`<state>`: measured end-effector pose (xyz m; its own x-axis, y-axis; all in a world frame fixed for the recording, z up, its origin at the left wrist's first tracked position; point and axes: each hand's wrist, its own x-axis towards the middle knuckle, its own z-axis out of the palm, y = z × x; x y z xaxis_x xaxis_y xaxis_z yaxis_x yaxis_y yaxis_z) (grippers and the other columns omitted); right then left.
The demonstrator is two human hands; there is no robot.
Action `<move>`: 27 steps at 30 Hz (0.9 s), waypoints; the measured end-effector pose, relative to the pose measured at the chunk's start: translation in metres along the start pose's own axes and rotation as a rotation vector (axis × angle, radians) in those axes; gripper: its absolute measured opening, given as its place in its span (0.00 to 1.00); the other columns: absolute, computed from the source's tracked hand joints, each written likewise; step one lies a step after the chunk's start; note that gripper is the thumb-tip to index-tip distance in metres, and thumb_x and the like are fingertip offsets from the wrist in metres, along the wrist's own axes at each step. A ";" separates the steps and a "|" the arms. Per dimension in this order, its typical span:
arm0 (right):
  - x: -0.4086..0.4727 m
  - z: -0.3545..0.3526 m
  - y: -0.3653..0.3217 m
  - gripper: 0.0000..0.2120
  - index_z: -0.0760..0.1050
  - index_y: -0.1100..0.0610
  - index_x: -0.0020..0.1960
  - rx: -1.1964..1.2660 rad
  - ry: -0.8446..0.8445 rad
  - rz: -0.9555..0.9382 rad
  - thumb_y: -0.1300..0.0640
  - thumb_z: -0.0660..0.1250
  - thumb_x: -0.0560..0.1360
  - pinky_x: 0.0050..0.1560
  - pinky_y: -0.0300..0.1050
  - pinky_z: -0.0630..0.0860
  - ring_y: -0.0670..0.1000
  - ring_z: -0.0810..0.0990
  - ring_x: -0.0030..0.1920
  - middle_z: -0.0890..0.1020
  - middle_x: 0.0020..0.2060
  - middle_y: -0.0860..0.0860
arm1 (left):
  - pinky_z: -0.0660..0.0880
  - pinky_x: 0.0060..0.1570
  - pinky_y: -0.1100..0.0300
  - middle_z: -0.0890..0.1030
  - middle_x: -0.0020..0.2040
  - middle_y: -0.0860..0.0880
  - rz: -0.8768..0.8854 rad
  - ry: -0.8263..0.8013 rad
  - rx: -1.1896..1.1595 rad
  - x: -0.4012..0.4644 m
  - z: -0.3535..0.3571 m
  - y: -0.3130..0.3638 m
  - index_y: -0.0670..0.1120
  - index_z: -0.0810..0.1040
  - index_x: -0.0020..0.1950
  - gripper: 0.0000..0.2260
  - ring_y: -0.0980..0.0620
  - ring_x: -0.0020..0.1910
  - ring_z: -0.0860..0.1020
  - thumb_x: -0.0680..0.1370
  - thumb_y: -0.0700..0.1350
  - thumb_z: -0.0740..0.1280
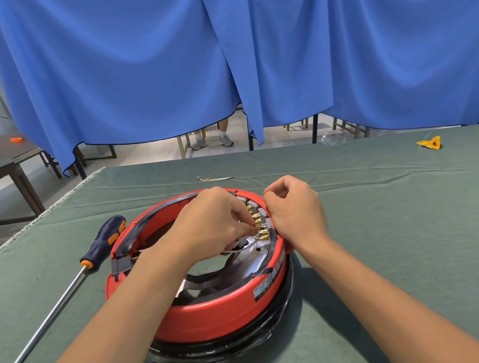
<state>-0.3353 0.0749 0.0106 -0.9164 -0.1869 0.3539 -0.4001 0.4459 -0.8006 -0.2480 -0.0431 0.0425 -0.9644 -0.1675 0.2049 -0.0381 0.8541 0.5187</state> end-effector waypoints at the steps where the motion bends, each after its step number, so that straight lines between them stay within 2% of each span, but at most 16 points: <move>1: 0.000 0.000 0.000 0.05 0.75 0.48 0.39 0.000 -0.001 0.000 0.54 0.63 0.74 0.39 0.44 0.72 0.48 0.78 0.41 0.78 0.35 0.42 | 0.66 0.30 0.63 0.74 0.19 0.55 -0.002 0.002 0.004 0.000 0.000 0.000 0.51 0.83 0.35 0.05 0.59 0.18 0.69 0.71 0.47 0.74; 8: -0.001 0.000 0.000 0.05 0.75 0.49 0.40 0.006 -0.001 -0.012 0.54 0.63 0.74 0.39 0.43 0.73 0.47 0.78 0.41 0.78 0.36 0.42 | 0.68 0.30 0.64 0.76 0.21 0.52 -0.003 -0.019 -0.013 0.001 0.000 -0.001 0.51 0.83 0.35 0.05 0.59 0.18 0.69 0.71 0.46 0.74; 11: -0.001 0.000 0.001 0.05 0.75 0.49 0.40 0.004 0.000 -0.016 0.54 0.63 0.74 0.39 0.44 0.73 0.47 0.78 0.41 0.79 0.36 0.42 | 0.68 0.25 0.66 0.78 0.23 0.49 -0.008 -0.080 -0.112 0.000 -0.003 -0.003 0.49 0.84 0.37 0.03 0.56 0.18 0.69 0.71 0.45 0.74; 14: 0.000 0.000 0.001 0.05 0.76 0.49 0.40 0.007 0.001 -0.016 0.54 0.63 0.74 0.39 0.43 0.73 0.47 0.78 0.41 0.79 0.36 0.42 | 0.68 0.25 0.64 0.79 0.24 0.48 0.002 -0.119 -0.203 -0.002 -0.006 -0.005 0.49 0.84 0.39 0.03 0.56 0.19 0.69 0.71 0.47 0.75; 20: 0.000 0.000 0.001 0.05 0.76 0.51 0.41 0.019 -0.001 -0.015 0.55 0.63 0.74 0.41 0.45 0.75 0.47 0.78 0.41 0.79 0.36 0.43 | 0.67 0.27 0.61 0.79 0.24 0.47 0.008 -0.101 -0.221 -0.001 -0.005 -0.007 0.49 0.85 0.38 0.04 0.53 0.20 0.68 0.72 0.46 0.74; 24: 0.000 0.000 0.001 0.05 0.77 0.51 0.41 0.022 0.000 -0.013 0.55 0.63 0.74 0.41 0.45 0.76 0.48 0.78 0.42 0.79 0.37 0.43 | 0.67 0.24 0.66 0.78 0.23 0.48 0.006 -0.107 -0.227 0.000 -0.005 -0.008 0.49 0.85 0.38 0.04 0.56 0.18 0.69 0.72 0.46 0.74; 27: 0.000 0.000 0.001 0.05 0.77 0.51 0.41 0.021 0.001 -0.014 0.55 0.63 0.74 0.42 0.46 0.76 0.48 0.79 0.42 0.80 0.37 0.43 | 0.68 0.25 0.64 0.78 0.23 0.48 0.006 -0.115 -0.235 0.001 -0.005 -0.008 0.49 0.85 0.37 0.04 0.54 0.19 0.69 0.72 0.46 0.74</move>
<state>-0.3354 0.0755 0.0100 -0.9109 -0.1919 0.3653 -0.4126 0.4246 -0.8059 -0.2471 -0.0529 0.0427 -0.9883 -0.0943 0.1199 0.0166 0.7149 0.6990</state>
